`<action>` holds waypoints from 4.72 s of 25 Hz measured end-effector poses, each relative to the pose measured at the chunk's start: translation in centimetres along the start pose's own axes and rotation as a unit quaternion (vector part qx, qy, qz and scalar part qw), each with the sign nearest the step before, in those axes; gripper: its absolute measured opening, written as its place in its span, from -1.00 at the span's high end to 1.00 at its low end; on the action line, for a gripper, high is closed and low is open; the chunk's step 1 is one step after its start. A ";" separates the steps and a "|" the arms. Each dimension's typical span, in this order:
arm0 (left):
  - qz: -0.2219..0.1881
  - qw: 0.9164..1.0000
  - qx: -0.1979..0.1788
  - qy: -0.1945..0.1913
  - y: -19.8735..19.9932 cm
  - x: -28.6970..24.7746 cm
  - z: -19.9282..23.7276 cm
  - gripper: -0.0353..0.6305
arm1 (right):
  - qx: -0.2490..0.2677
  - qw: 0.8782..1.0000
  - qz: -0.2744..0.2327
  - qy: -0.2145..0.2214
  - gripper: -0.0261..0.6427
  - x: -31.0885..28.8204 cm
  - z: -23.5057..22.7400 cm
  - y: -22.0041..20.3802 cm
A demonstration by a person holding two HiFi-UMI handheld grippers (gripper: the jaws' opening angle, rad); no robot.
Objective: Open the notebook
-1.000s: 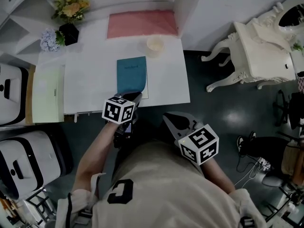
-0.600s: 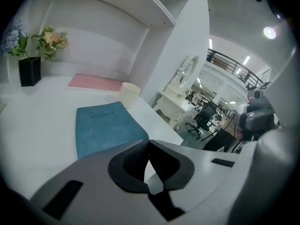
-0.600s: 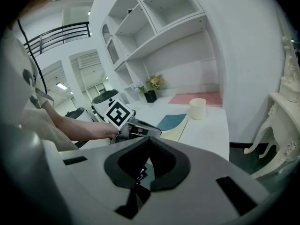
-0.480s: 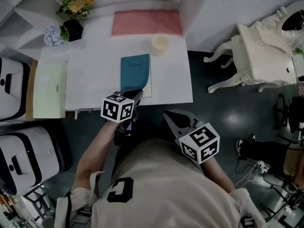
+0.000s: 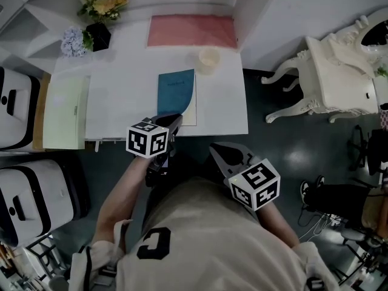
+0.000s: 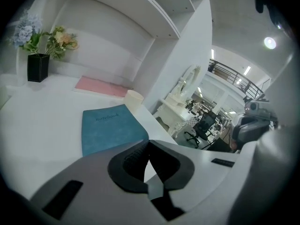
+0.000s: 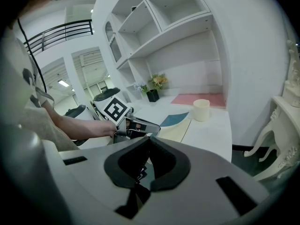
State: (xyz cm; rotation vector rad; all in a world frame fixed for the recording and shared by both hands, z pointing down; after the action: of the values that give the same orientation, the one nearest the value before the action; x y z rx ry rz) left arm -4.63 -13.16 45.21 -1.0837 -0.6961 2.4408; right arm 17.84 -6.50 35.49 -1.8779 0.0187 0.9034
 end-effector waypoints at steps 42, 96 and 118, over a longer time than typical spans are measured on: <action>-0.169 0.971 0.167 0.020 -0.9 9.2 6.2 0.85 | 0.030 0.999 0.024 0.035 0.86 -3.6 1.4 2.0; -0.131 0.941 0.267 0.162 -6.6 11.7 17.2 0.85 | 0.063 0.993 0.076 0.066 0.86 -9.3 4.4 4.8; -0.096 0.948 0.250 0.173 -6.7 11.0 17.6 0.85 | 0.058 0.993 0.077 0.070 0.86 -10.6 4.9 5.3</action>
State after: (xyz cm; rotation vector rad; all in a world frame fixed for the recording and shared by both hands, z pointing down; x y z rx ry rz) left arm -24.10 -7.02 52.91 -1.1239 -0.0555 2.0209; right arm 5.32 -9.07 36.54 -1.8457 0.3001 0.8533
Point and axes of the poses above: the fingertips, and each gripper's own axes: x backward along the fingers, z to its left, y out of its top, the point moved 10 cm from there along x, backward along the fingers, and after that the axes turned 9 degrees about x, right-handed, at the moved point
